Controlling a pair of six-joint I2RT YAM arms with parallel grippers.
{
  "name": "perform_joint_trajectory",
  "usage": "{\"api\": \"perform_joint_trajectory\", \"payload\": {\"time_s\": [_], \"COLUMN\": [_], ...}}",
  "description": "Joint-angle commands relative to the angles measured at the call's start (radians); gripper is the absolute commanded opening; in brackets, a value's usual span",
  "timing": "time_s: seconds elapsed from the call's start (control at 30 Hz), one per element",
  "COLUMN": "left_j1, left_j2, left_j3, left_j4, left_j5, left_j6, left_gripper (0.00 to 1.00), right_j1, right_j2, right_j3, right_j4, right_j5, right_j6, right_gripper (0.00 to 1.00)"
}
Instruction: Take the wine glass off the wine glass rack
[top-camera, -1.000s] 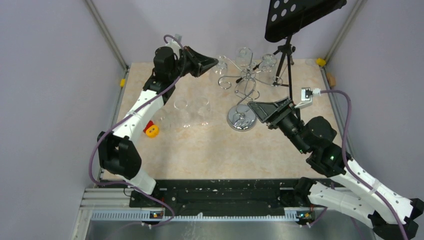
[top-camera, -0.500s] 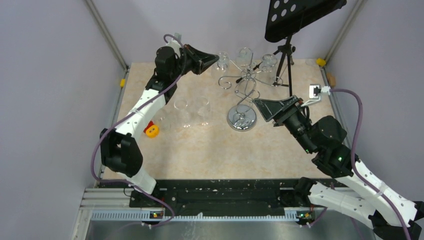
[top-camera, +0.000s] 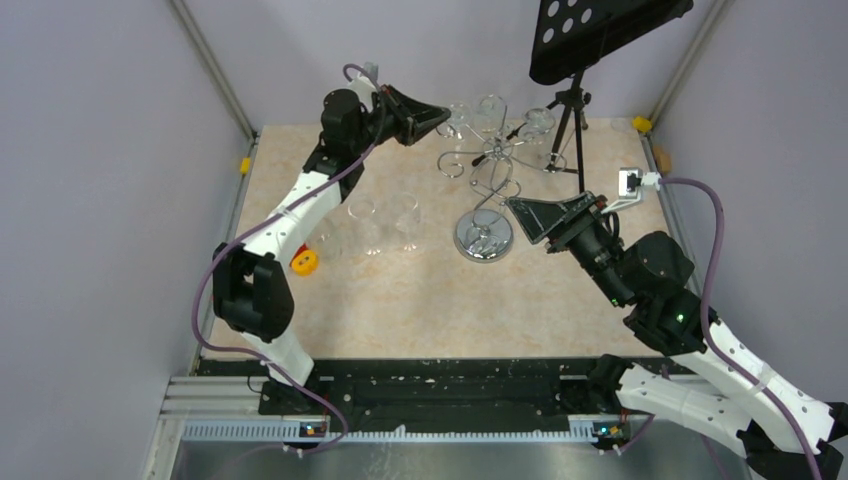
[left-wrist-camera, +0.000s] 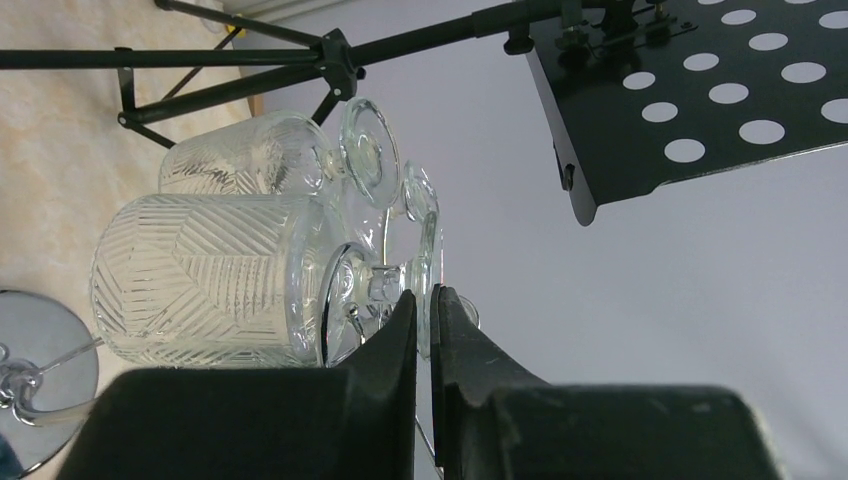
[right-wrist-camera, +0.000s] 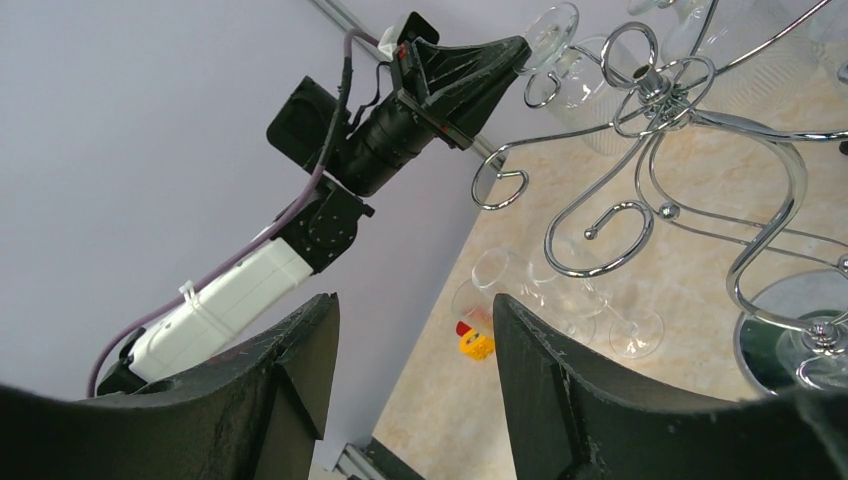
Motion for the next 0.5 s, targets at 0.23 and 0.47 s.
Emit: {"api": "perform_joint_trajectory", "payload": {"time_s": [0.23, 0.47], "left_j1": [-0.006, -0.003], "left_j2": [-0.042, -0.076], "left_j3": [0.073, 0.080], "left_j4": [0.114, -0.001], "left_j5": [0.144, 0.133], "left_j6": [-0.036, 0.072], "left_gripper": [0.00, 0.00], "right_j1": [-0.002, -0.002], "right_j2": [-0.007, -0.005], "right_j3": [0.019, 0.012], "right_j4": [0.031, 0.035], "right_j5": [0.008, 0.014], "right_j6": [0.000, 0.012], "right_gripper": [0.59, 0.59]}}
